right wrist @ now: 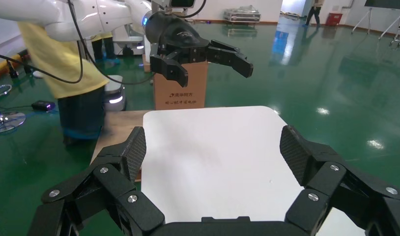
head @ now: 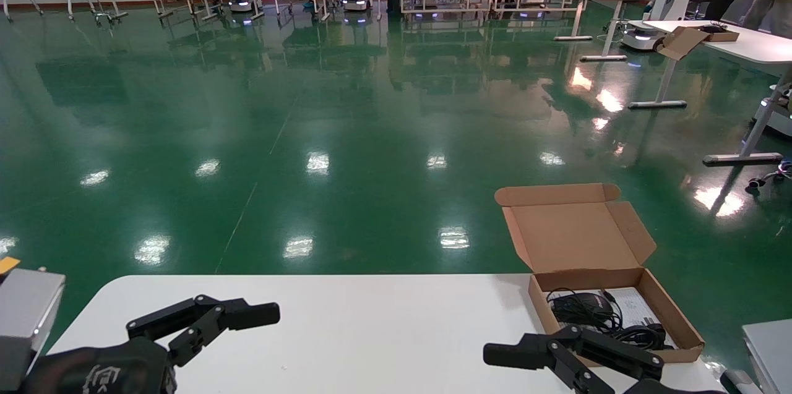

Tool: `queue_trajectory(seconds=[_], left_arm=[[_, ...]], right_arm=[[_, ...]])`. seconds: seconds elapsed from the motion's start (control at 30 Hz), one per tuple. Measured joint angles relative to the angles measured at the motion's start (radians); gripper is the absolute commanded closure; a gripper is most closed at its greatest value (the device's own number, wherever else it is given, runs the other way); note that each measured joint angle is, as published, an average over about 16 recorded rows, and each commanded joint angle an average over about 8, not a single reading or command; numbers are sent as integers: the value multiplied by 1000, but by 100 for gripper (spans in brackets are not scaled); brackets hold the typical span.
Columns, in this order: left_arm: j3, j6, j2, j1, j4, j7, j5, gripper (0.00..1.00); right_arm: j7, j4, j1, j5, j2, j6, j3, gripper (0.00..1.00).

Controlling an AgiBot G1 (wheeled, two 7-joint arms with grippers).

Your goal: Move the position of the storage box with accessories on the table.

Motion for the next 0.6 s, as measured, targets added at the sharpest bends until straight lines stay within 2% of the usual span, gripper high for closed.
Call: queue_trajectory(seconds=[0.6], left_arm=[[0, 0, 0, 0, 0, 0, 0, 0]], right_arm=[[-1, -2, 1, 1, -1, 1, -1, 0]])
